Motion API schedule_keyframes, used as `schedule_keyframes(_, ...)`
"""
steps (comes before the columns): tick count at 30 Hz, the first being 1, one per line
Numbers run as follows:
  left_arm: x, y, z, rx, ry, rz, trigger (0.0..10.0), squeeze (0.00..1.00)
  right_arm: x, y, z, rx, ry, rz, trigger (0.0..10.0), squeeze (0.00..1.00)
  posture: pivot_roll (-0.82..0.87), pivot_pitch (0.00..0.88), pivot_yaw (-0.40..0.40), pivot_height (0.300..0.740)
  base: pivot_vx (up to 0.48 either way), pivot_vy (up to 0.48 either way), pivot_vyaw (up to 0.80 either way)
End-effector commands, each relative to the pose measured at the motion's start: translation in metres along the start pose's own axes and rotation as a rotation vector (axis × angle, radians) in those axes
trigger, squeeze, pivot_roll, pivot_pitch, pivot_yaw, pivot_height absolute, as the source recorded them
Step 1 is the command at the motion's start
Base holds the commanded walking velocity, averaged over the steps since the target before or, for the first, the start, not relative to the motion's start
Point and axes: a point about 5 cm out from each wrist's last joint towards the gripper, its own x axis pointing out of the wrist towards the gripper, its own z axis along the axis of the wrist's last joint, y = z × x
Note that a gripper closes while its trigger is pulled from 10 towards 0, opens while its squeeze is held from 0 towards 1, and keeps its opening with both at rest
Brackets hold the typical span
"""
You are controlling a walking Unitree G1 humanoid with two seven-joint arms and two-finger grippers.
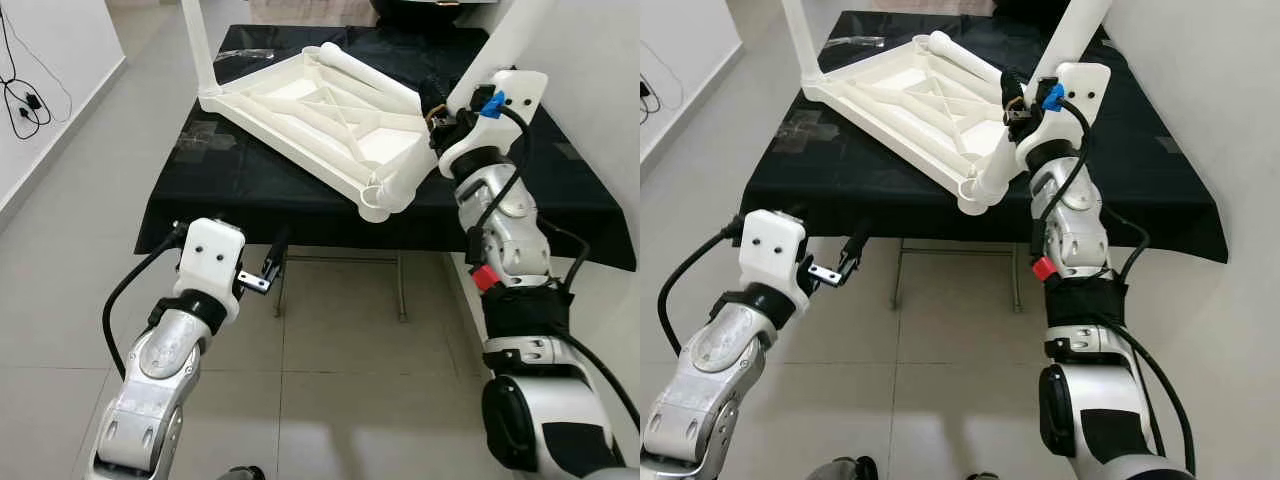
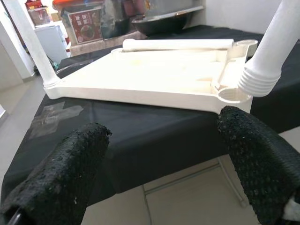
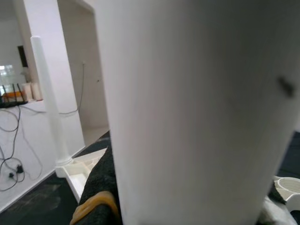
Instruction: Building children table
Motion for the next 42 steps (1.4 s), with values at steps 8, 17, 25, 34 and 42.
schedule_keyframes(8, -0.001, -0.006, -0.005, 0.047, 0.009, -0.017, 10.0, 0.0, 0.0, 0.008, 0.002, -0.012, -0.034, -0.014, 10.0, 0.0, 0.11, 0.133, -0.026, 0.74, 0.194, 0.0, 0.0)
schedule_keyframes(17, 0.001, -0.006, -0.006, 0.046, 0.007, -0.007, 10.0, 0.0, 0.008, 0.008, 0.017, 0.046, -0.082, -0.03, 10.0, 0.0, 0.11, 0.133, -0.031, 0.74, 0.305, 0.0, 0.0)
schedule_keyframes(25, 0.002, -0.006, -0.006, 0.051, 0.003, -0.004, 10.0, 0.0, 0.01, 0.012, 0.019, 0.07, -0.091, -0.022, 10.0, 0.0, 0.11, 0.133, -0.031, 0.74, 0.324, 0.0, 0.0)
schedule_keyframes(34, 0.002, -0.006, -0.006, 0.054, 0.006, -0.003, 10.0, 0.0, 0.01, 0.013, 0.018, 0.08, -0.088, -0.019, 10.0, 0.0, 0.11, 0.133, -0.031, 0.74, 0.324, 0.0, 0.0)
schedule_keyframes(42, 0.001, -0.005, -0.009, 0.035, 0.023, 0.024, 10.0, 0.0, 0.011, 0.013, 0.018, 0.089, -0.083, -0.014, 10.0, 0.0, 0.11, 0.136, -0.032, 0.74, 0.155, 0.0, 0.0)
